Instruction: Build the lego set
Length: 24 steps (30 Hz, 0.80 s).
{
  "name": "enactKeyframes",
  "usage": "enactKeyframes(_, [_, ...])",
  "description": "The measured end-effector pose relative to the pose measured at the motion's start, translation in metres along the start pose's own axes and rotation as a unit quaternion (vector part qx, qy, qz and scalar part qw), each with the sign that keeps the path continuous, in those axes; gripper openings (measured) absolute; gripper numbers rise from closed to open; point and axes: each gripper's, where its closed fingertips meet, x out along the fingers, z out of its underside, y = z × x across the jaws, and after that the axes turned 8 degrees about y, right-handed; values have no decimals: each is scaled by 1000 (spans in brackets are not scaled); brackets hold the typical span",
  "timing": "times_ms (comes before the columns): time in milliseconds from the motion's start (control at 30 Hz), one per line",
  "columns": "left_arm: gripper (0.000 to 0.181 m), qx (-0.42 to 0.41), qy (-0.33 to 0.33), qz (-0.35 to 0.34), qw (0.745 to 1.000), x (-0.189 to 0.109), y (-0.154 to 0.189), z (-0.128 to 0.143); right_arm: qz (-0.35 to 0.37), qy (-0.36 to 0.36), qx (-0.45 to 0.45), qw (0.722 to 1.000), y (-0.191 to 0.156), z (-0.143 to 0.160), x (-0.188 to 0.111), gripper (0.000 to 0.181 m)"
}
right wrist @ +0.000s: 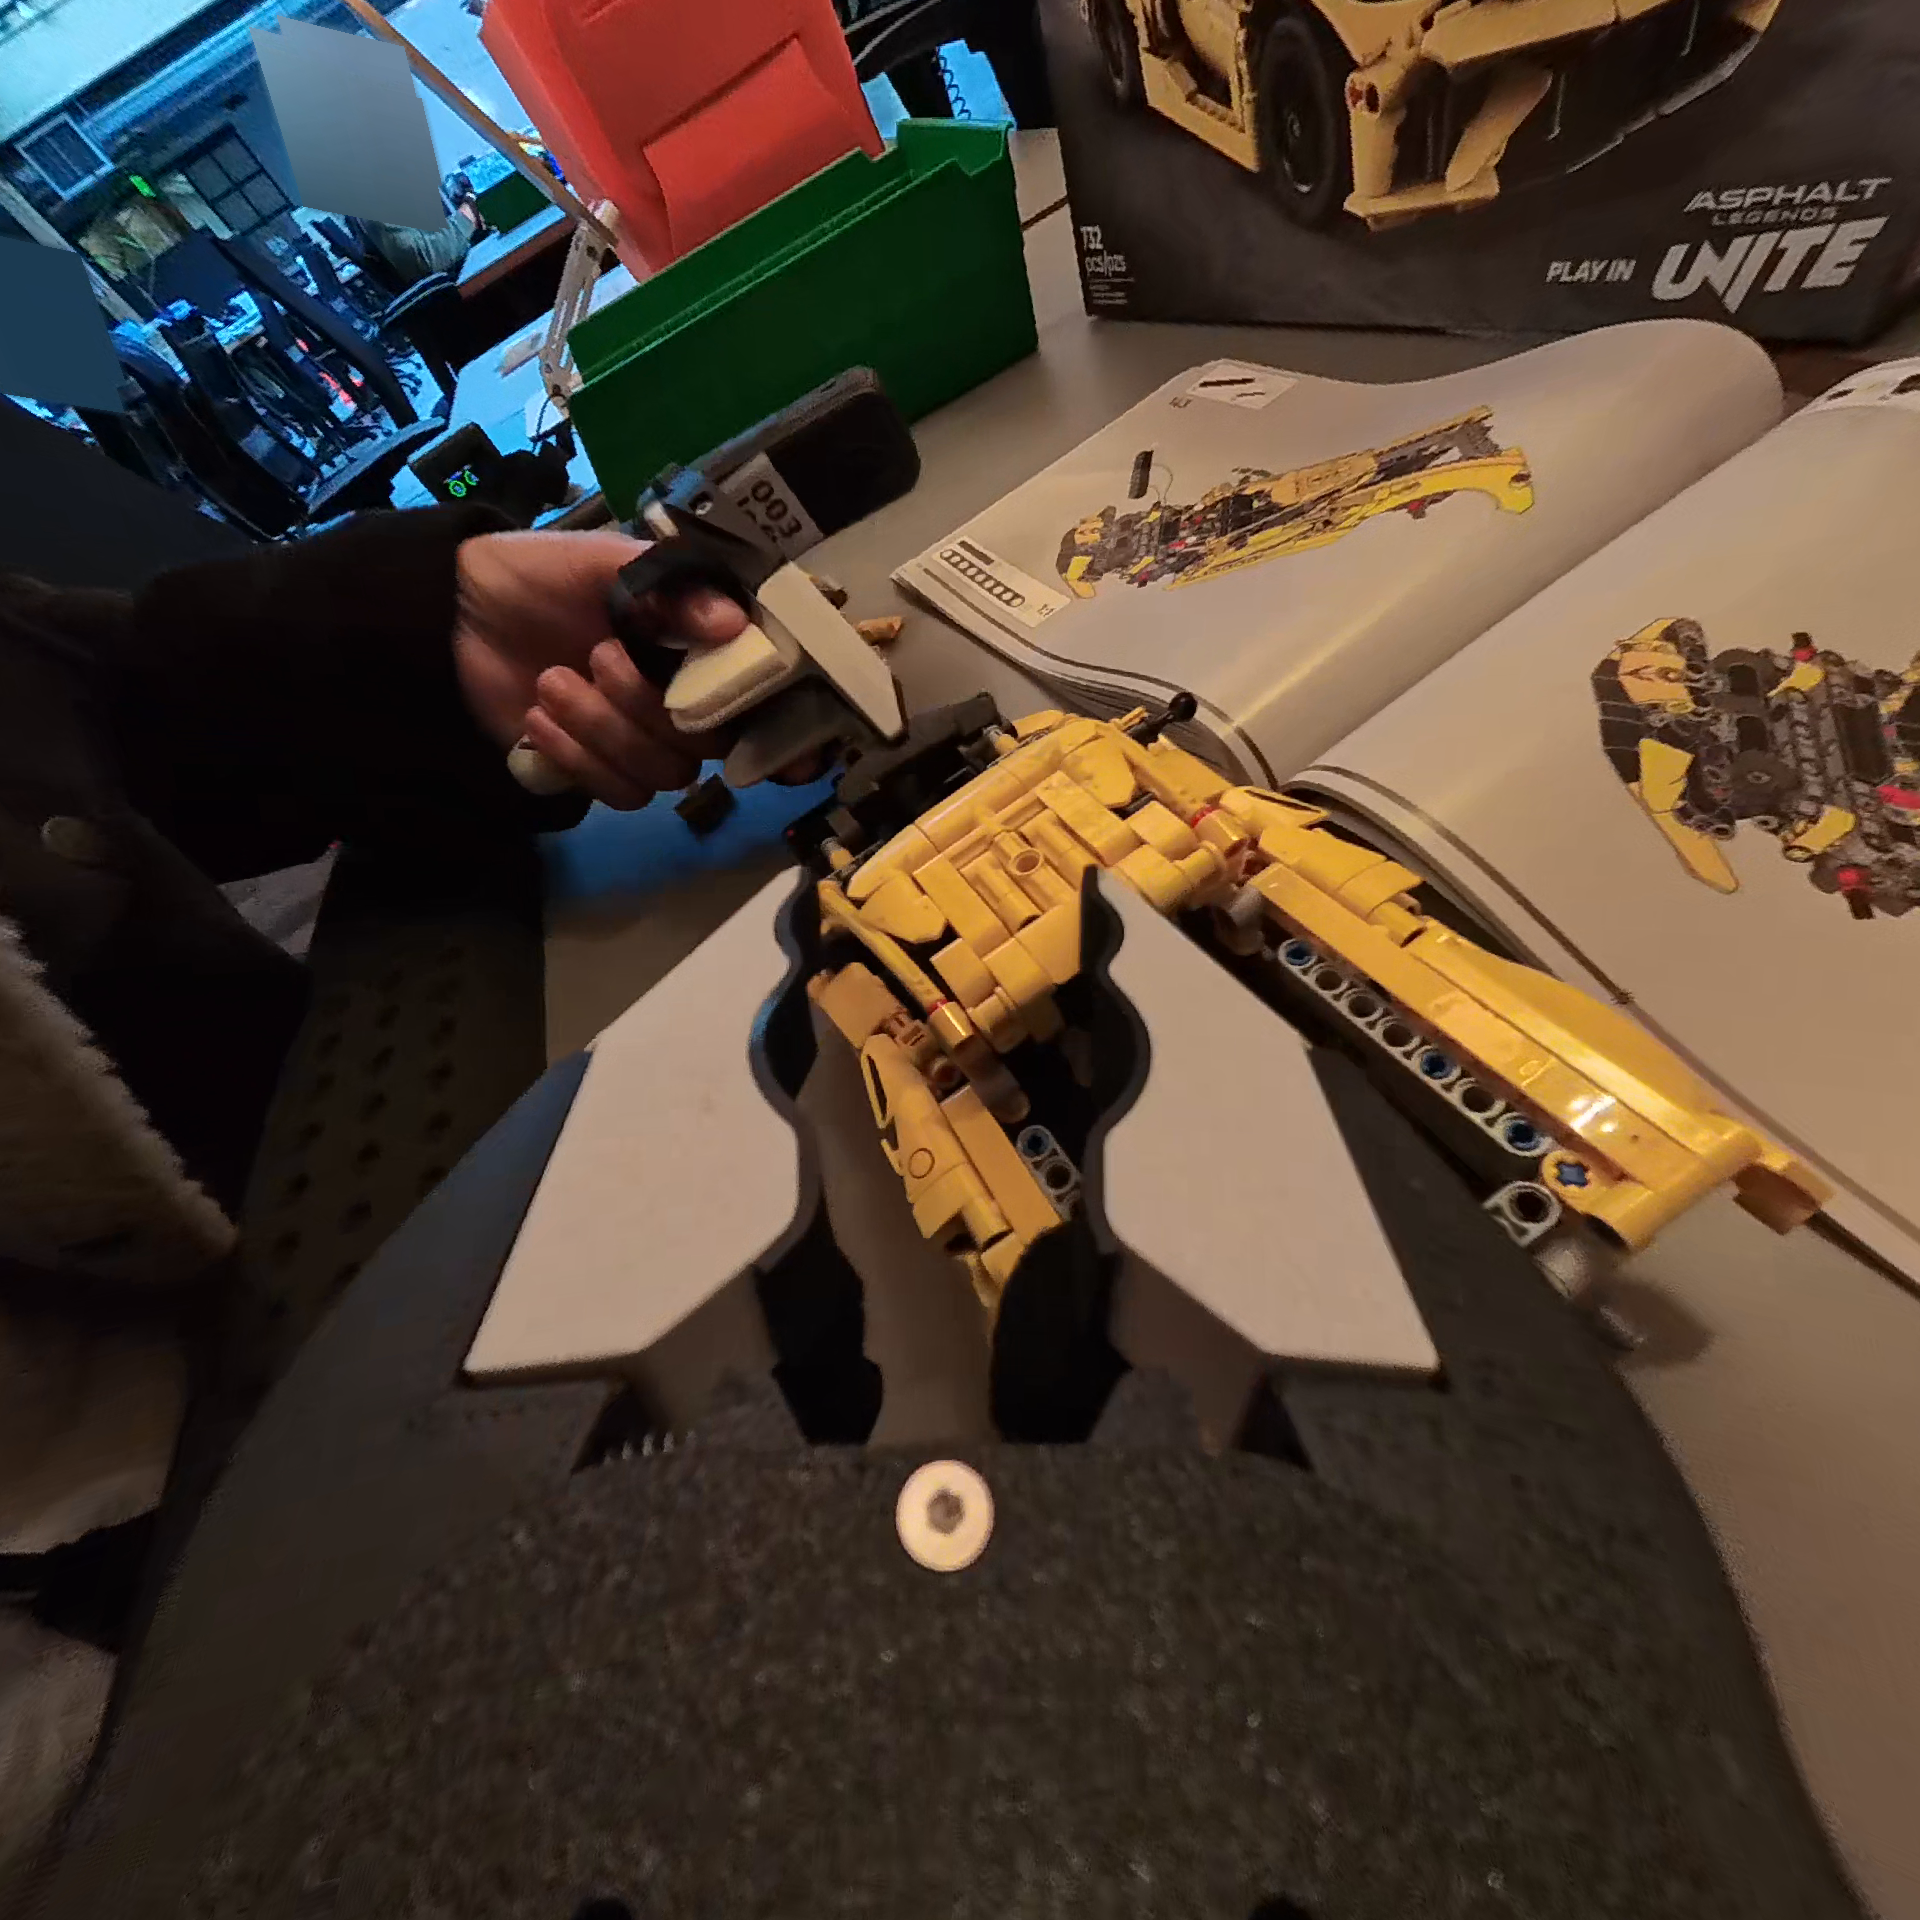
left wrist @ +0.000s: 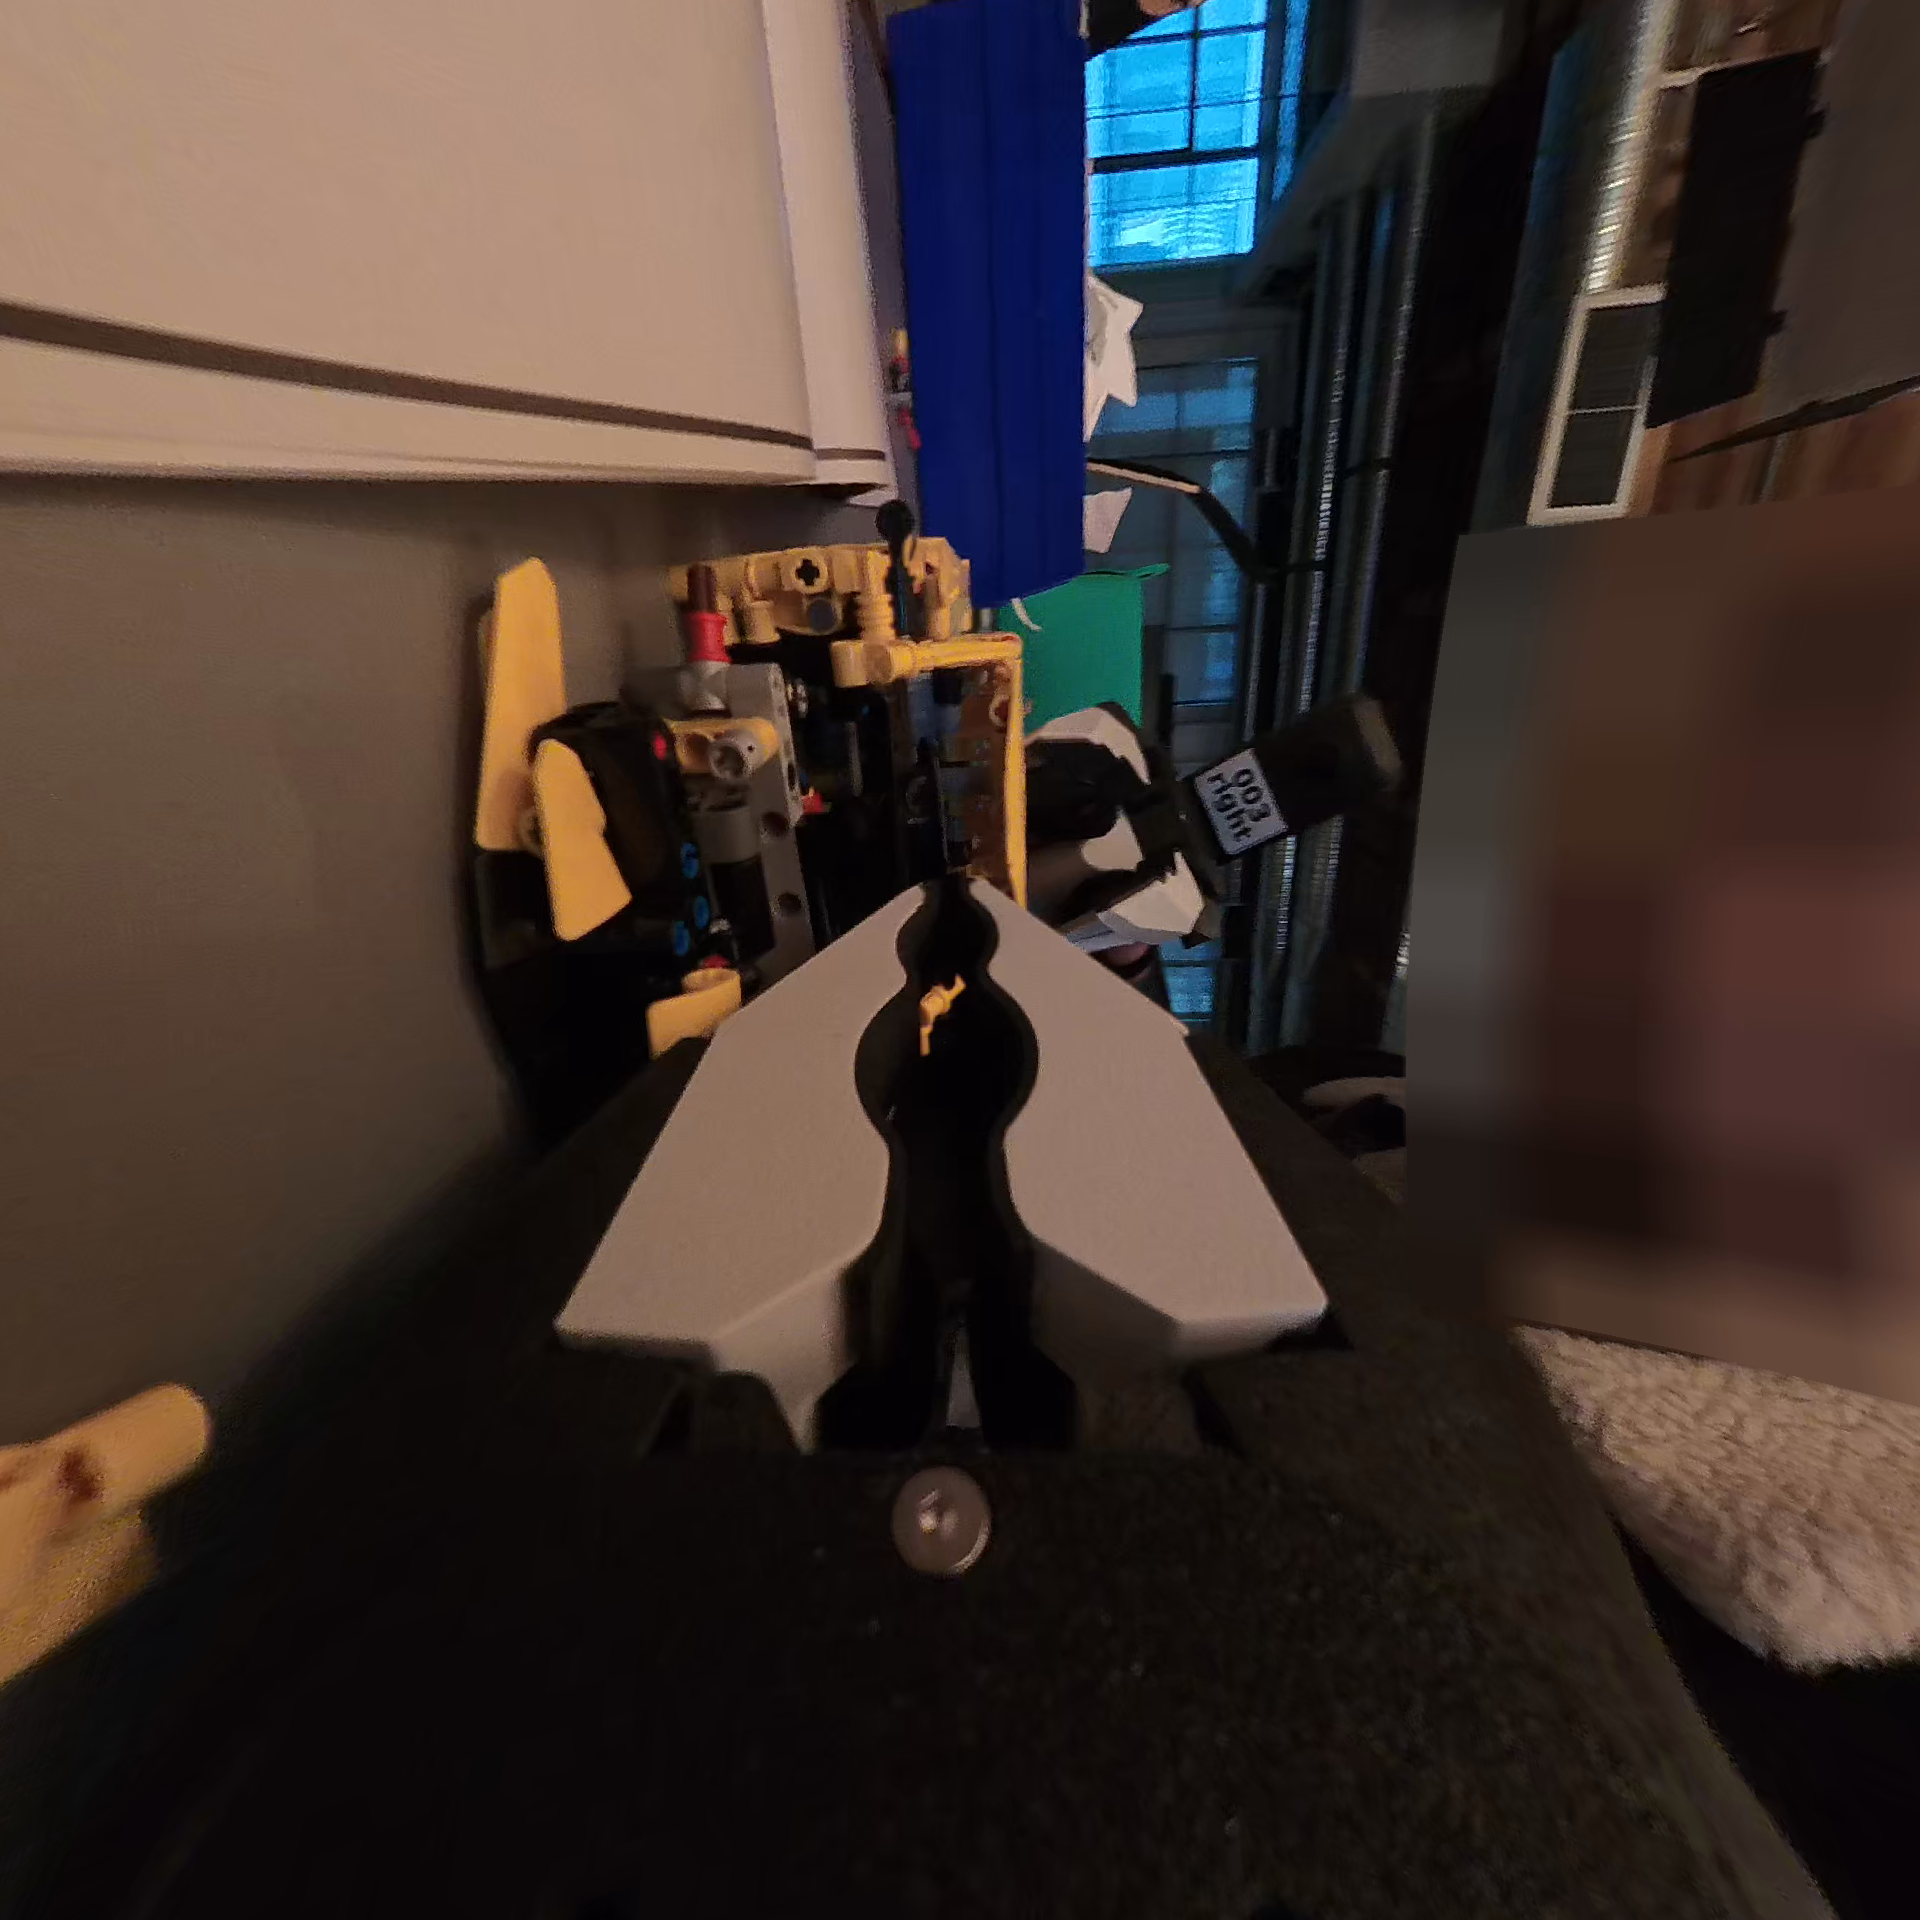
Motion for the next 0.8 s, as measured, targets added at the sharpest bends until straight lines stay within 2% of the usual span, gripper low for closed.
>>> enactKeyframes(33, [1, 7, -1, -13, 1000, 0, -2, 1, -2, -2, -2, 1000, -1, 1, 0, 48])
enactKeyframes(333, [0, 22, 7, -60, 998, 0, -6, 0, 6, -7, -15, 1000, -2, 0, -3, 46])
enactKeyframes(467, [0, 35, 5, -6, 999, -1, 21, 5, -18, 22, -21, 999, -9, -15, -7, 46])
enactKeyframes(533, [0, 25, -22, 80, 996, -2, 52, 19, -65, 35, -15, 997, -25, -33, -7, 47])
enactKeyframes(567, [0, 23, -55, 118, 991, -3, 65, 33, -102, 26, -15, 994, -36, -40, -8, 44])
enactKeyframes(633, [0, 57, -102, 132, 984, -4, 75, 60, -168, -32, 29, 985, -53, -42, -8, 39])
enactKeyframes(700, [0, 93, -142, 138, 976, -7, 84, 84, -235, -118, 105, 959, -72, -41, -6, 32])
enactKeyframes(800, [0, 152, -148, 130, 969, -14, 95, 100, -303, -206, 154, 917, -101, -31, 0, 32])
